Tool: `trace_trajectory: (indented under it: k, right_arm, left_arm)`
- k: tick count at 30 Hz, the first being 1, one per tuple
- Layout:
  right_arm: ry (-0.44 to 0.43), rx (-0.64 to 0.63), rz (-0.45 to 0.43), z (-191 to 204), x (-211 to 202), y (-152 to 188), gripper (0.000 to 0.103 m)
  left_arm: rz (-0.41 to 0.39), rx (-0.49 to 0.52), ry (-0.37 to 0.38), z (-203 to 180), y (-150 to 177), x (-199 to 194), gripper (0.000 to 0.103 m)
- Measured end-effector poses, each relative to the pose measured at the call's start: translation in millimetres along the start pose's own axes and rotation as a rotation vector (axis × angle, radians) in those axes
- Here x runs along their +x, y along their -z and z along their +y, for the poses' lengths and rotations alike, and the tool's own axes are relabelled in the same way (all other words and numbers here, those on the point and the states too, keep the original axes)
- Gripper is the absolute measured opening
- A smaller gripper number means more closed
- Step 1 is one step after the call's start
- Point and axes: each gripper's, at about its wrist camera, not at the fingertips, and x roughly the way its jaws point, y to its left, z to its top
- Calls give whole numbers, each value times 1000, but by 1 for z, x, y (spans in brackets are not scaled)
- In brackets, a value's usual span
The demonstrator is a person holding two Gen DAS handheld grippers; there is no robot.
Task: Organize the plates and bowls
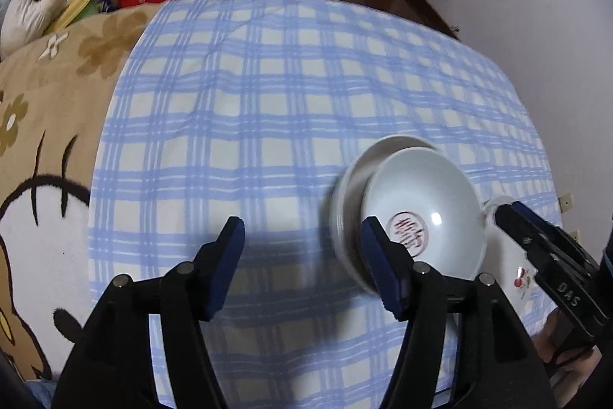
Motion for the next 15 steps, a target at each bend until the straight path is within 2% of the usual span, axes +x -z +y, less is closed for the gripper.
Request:
trace_trajectory:
  k: [7, 15]
  right_arm:
    - [-2, 25, 45, -14, 12, 1, 50]
    - [-27, -2, 96, -17, 27, 3, 50]
  left_arm:
    - [42, -2, -43, 11, -3, 12, 63]
    - [57, 8, -2, 3, -6, 21, 63]
